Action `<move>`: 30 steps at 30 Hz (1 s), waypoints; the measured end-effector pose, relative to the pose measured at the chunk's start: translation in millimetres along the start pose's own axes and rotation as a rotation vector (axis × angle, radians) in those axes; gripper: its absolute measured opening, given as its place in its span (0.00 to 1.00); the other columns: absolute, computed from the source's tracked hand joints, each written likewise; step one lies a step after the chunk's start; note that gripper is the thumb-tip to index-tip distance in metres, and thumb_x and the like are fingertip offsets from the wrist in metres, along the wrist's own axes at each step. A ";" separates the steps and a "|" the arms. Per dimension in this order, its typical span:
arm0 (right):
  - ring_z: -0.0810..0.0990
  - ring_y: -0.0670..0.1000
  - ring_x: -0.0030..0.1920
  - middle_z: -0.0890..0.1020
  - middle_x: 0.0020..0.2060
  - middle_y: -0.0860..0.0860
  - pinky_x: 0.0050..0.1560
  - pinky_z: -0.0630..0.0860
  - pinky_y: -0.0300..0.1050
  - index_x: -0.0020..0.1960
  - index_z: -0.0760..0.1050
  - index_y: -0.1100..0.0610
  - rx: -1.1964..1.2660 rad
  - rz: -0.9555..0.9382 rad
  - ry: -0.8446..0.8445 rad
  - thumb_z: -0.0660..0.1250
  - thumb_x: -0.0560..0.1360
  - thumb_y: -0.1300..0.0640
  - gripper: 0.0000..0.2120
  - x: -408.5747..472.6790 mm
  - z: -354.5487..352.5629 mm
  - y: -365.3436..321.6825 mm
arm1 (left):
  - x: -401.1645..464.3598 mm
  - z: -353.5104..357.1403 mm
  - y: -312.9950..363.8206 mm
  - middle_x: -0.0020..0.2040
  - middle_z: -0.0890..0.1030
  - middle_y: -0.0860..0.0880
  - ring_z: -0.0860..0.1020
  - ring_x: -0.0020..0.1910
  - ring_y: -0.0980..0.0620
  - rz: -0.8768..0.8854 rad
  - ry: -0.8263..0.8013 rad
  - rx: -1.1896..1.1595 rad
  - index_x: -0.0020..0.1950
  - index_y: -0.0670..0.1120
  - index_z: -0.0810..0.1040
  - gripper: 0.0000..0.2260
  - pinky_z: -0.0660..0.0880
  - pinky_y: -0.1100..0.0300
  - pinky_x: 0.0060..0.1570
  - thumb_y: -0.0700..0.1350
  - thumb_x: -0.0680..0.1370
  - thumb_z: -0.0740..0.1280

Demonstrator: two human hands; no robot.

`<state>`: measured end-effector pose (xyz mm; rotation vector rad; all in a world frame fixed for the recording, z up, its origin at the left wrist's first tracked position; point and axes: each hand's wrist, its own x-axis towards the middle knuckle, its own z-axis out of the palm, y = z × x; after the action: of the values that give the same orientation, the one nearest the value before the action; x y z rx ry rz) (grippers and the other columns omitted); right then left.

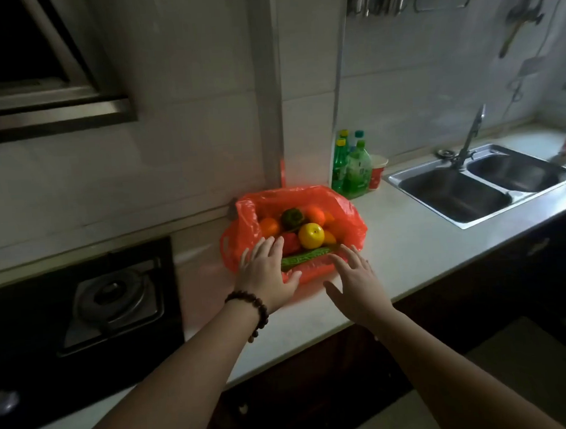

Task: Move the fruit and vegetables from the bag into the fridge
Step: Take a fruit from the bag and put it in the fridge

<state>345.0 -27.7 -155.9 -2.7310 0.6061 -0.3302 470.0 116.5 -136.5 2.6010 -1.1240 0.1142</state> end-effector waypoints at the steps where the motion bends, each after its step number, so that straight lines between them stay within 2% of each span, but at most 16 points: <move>1: 0.49 0.56 0.76 0.57 0.75 0.53 0.74 0.54 0.58 0.72 0.61 0.50 0.005 -0.003 -0.007 0.61 0.77 0.46 0.26 8.0 3.5 6.1 | 10.8 7.5 1.5 0.76 0.59 0.49 0.54 0.75 0.49 0.000 -0.011 -0.009 0.76 0.49 0.55 0.33 0.51 0.47 0.73 0.61 0.76 0.59; 10: 0.48 0.57 0.76 0.55 0.76 0.55 0.75 0.51 0.56 0.75 0.57 0.51 -0.015 -0.015 -0.129 0.63 0.76 0.46 0.30 115.9 43.2 55.2 | 116.0 80.6 -23.6 0.75 0.59 0.47 0.55 0.74 0.47 -0.091 -0.115 -0.097 0.76 0.48 0.55 0.35 0.56 0.50 0.72 0.60 0.74 0.64; 15: 0.48 0.58 0.76 0.46 0.77 0.54 0.74 0.51 0.54 0.76 0.46 0.43 -0.041 -0.018 -0.225 0.69 0.72 0.45 0.41 181.9 75.9 68.4 | 169.7 124.6 -43.3 0.77 0.50 0.48 0.51 0.75 0.46 -0.166 -0.263 -0.213 0.77 0.50 0.48 0.42 0.56 0.49 0.72 0.57 0.72 0.70; 18: 0.45 0.59 0.76 0.39 0.76 0.54 0.75 0.52 0.57 0.75 0.38 0.40 -0.060 -0.047 -0.302 0.68 0.73 0.44 0.44 206.5 87.9 74.6 | 185.2 146.9 -49.1 0.78 0.44 0.50 0.49 0.76 0.45 -0.225 -0.336 -0.202 0.77 0.52 0.43 0.46 0.56 0.48 0.73 0.59 0.70 0.71; 21: 0.45 0.61 0.76 0.38 0.76 0.54 0.74 0.53 0.59 0.74 0.35 0.37 -0.041 -0.039 -0.371 0.67 0.72 0.41 0.46 221.9 94.8 79.2 | 189.4 163.8 -51.4 0.78 0.42 0.50 0.49 0.76 0.44 -0.288 -0.353 -0.203 0.77 0.53 0.41 0.47 0.55 0.48 0.72 0.59 0.70 0.71; 26: 0.51 0.60 0.75 0.43 0.77 0.53 0.71 0.61 0.57 0.74 0.39 0.37 -0.035 -0.082 -0.386 0.67 0.74 0.48 0.43 235.7 107.6 84.1 | 195.2 176.8 -56.8 0.78 0.48 0.49 0.50 0.76 0.46 -0.334 -0.275 -0.227 0.77 0.51 0.45 0.42 0.51 0.50 0.74 0.60 0.73 0.67; 30: 0.60 0.60 0.71 0.52 0.76 0.51 0.63 0.72 0.54 0.74 0.49 0.39 0.024 -0.093 -0.310 0.65 0.75 0.57 0.36 242.9 114.4 88.3 | 197.2 176.4 -57.3 0.76 0.57 0.48 0.56 0.74 0.47 -0.363 -0.196 -0.240 0.76 0.50 0.55 0.34 0.56 0.53 0.73 0.51 0.75 0.68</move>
<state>560.1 -181.5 -255.8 -2.7138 0.3884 0.0652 639.1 -38.3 -280.4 2.5846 -0.6538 -0.3408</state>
